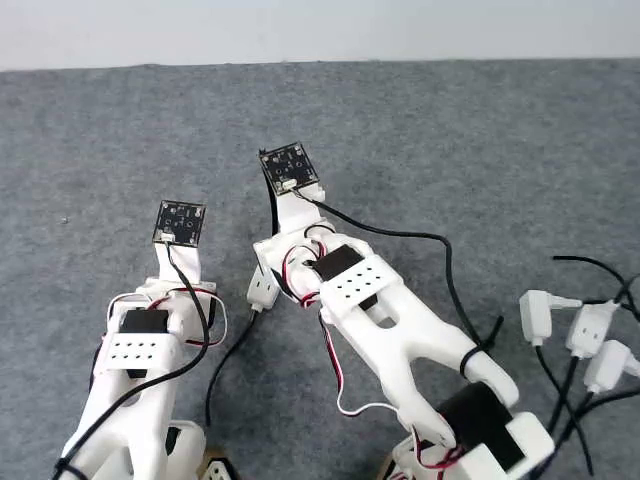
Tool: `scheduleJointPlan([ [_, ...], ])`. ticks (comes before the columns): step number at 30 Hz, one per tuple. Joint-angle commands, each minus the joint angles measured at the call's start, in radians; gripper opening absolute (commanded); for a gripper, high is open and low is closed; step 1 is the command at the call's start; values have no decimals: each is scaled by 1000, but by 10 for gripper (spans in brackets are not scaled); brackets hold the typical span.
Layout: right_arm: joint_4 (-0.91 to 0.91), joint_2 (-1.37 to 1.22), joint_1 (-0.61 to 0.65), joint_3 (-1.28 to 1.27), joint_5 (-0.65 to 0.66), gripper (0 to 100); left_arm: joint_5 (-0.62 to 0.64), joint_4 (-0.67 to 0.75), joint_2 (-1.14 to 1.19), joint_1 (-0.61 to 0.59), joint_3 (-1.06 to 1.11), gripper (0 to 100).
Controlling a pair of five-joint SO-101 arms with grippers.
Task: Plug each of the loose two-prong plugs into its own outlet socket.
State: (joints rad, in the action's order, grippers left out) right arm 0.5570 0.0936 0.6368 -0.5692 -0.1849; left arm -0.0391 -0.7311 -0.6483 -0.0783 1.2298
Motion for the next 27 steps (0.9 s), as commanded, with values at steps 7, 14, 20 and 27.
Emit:
scheduleJointPlan([
  [7,-12,1,-35,51,-11,9,9,0,-17,-8,-50,15],
  [14,-19,1,-31,23,-14,9,9,0,-17,-8,-48,15],
  [20,-22,1,7,-12,-14,9,9,0,-17,-8,-48,15],
  [27,-50,1,16,-20,-14,9,9,0,-17,-8,-48,15],
])
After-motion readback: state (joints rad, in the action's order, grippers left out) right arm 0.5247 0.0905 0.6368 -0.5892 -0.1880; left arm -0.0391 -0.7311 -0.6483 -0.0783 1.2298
